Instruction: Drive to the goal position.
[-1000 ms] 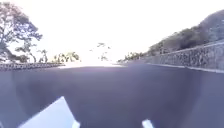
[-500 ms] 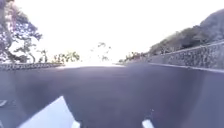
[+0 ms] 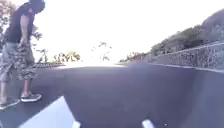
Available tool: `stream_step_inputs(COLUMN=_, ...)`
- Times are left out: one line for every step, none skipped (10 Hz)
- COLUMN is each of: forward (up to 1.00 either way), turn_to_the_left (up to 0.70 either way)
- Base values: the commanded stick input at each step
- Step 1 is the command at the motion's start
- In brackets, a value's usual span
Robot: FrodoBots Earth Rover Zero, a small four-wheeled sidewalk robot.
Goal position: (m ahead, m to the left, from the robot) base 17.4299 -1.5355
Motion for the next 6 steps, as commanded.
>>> stream_step_inputs(forward=0.7, turn_to_the_left=0.0)
stream_step_inputs(forward=0.7, turn_to_the_left=0.0)
stream_step_inputs(forward=0.7, turn_to_the_left=0.0)
stream_step_inputs(forward=0.7, turn_to_the_left=0.0)
stream_step_inputs(forward=0.7, turn_to_the_left=0.0)
stream_step_inputs(forward=0.7, turn_to_the_left=0.0)
